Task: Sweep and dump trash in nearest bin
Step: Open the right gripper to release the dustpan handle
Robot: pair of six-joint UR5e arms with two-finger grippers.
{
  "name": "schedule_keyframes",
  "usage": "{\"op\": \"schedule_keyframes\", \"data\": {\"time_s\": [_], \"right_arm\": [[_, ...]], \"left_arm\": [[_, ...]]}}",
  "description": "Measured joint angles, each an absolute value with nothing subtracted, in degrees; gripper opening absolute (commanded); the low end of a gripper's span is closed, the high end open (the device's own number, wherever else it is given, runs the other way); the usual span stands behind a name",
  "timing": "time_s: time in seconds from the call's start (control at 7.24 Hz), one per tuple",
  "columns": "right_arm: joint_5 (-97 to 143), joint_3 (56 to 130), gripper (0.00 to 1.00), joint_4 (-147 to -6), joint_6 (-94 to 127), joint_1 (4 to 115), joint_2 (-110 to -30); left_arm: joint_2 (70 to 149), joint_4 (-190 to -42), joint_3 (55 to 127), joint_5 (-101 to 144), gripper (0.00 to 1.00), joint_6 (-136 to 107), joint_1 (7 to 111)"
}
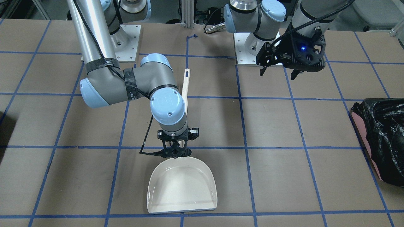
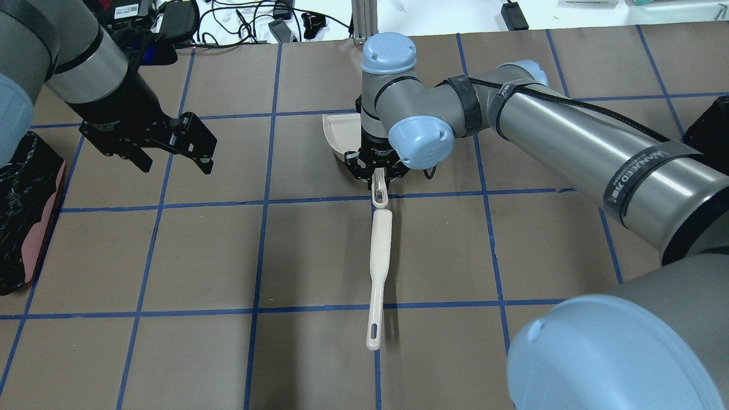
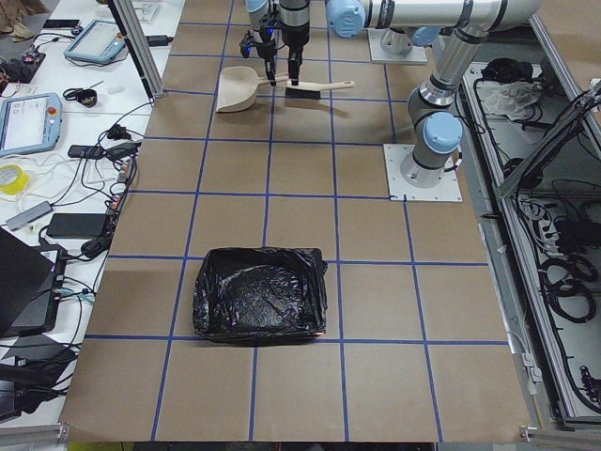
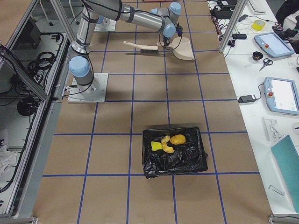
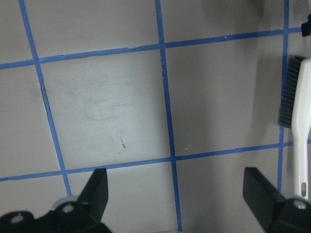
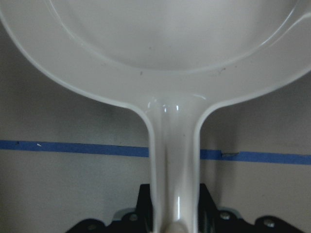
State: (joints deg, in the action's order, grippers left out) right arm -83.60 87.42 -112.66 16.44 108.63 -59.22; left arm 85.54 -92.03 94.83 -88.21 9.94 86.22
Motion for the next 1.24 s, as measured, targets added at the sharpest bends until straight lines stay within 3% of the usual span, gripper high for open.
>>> {"op": "schedule_keyframes", "data": {"time_s": [0.55, 1.24], "right_arm": [[-83.6, 87.5, 0.50, -112.5, 16.5, 108.6, -59.4], [-83.2, 87.5, 0.69, -112.4, 16.4, 108.6, -59.6]], "left_arm": [[85.7, -91.9, 94.8, -87.9, 1.00, 10.8, 86.1], [86.0, -91.7, 94.9, -87.6, 1.00, 10.9, 86.3]]}}
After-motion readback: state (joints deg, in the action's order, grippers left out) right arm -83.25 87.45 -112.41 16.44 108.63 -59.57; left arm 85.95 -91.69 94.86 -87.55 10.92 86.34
